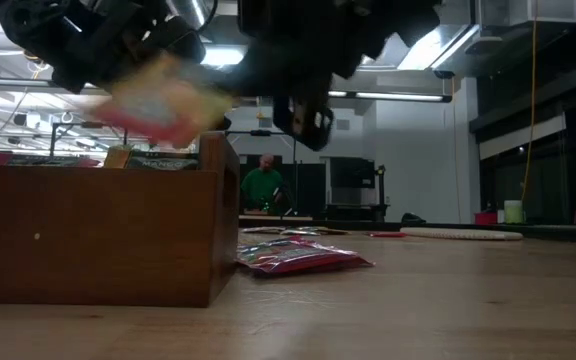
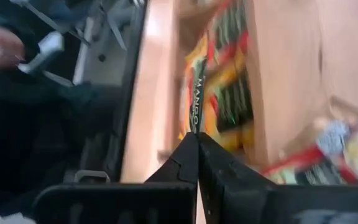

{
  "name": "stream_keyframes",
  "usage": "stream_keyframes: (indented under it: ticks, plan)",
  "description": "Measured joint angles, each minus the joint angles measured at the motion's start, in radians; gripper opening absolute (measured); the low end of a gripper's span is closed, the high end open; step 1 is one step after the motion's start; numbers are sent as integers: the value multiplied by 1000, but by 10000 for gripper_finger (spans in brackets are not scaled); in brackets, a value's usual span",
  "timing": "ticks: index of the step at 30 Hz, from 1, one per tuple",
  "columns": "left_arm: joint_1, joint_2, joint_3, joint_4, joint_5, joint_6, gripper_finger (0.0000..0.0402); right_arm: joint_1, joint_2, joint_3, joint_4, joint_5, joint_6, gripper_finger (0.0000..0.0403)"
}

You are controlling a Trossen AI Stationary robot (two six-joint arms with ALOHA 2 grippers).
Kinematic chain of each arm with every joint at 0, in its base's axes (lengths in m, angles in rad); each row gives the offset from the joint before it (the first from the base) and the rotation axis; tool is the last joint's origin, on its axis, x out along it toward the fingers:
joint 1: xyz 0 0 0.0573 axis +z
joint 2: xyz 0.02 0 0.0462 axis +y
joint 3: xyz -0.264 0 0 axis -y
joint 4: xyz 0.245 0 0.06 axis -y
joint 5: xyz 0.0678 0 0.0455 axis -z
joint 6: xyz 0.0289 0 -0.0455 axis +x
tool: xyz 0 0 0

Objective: Pick & Place Tea
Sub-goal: Put the yellow tea bag into the right section of the wooden organizer

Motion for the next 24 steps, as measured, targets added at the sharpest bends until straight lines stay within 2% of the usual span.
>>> stream_keyframes:
  ticks: [18, 24]
  plan:
    - [-18, 0, 0, 5, -1, 2, 113, -50, 0, -1, -51, 1, -61, 7]
    - [-18, 0, 0, 5, -1, 3, 114, -57, 0, -1, -69, 7, -61, 36]
